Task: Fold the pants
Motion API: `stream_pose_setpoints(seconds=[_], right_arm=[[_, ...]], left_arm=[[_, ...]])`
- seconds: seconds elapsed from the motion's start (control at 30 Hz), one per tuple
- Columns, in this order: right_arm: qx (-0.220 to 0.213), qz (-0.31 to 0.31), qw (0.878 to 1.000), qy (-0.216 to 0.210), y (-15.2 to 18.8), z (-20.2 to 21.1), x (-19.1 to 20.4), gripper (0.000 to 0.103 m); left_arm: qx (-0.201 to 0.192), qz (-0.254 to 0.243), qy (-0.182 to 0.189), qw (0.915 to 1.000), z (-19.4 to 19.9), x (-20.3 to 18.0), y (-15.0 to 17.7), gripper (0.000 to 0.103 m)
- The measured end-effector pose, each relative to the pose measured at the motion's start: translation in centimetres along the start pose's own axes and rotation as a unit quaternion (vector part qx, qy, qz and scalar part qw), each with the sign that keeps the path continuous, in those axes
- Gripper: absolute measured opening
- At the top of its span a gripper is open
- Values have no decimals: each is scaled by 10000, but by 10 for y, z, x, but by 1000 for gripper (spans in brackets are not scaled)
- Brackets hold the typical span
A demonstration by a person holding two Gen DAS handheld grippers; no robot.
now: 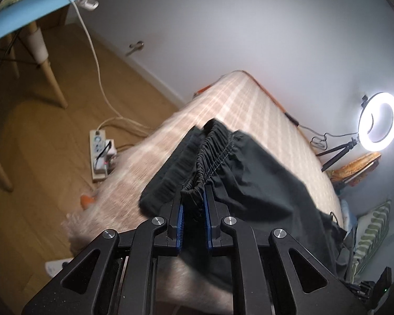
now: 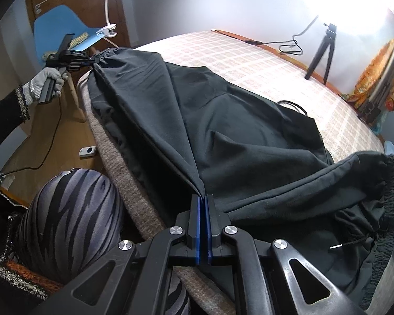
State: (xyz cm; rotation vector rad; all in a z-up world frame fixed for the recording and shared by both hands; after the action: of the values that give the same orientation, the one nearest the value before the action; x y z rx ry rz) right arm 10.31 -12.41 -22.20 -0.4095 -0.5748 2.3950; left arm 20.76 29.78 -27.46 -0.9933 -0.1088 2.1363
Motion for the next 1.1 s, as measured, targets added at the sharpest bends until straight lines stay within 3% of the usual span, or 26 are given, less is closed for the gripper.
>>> stream_pose_setpoints(seconds=[0.17, 0.33, 0.43, 0.47, 0.6, 0.8, 0.9, 1.1], right_arm=[[42, 189, 9998, -23, 1, 1, 8, 1], [41, 54, 10000, -41, 2, -5, 4, 1], [-22, -59, 9999, -80, 0, -5, 2, 10], [-43, -140, 9997, -194, 1, -4, 3, 22], [-361, -482, 9977, -298, 1, 11, -1, 34], [-977, -1546, 9831, -58, 12, 43, -36, 47], [-1249, -2201, 9673, 183, 26, 59, -64, 52], [-1295, -3100, 9389, 750, 69, 80, -111, 55]], left_arm=[[42, -27, -63, 10000, 0, 1, 2, 11], [-76, -268, -512, 9983, 6, -2, -4, 21], [-186, -286, -906, 9953, 17, 11, -9, 35], [-223, -232, -1012, 9943, 23, 16, -9, 37], [-539, -251, -1204, 9909, 51, 22, -11, 37], [-616, -948, -682, 9913, 70, -36, 13, 37], [-374, -1310, -264, 9903, 60, -80, 35, 37], [159, -1870, 518, 9809, 34, -162, 81, 37]])
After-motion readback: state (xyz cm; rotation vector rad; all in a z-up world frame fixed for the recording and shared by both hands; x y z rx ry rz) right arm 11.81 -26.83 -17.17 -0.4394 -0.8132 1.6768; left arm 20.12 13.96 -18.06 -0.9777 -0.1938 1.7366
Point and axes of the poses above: each gripper's, at about its wrist camera, not at the fingertips, and z roughly against the way its jaws point, x to its left, y to its underside, the point moved 10 cm from there along -z, roughly the way its jaws point, and after that the axes turned 11 degrees about z, right-handed, at the moved point
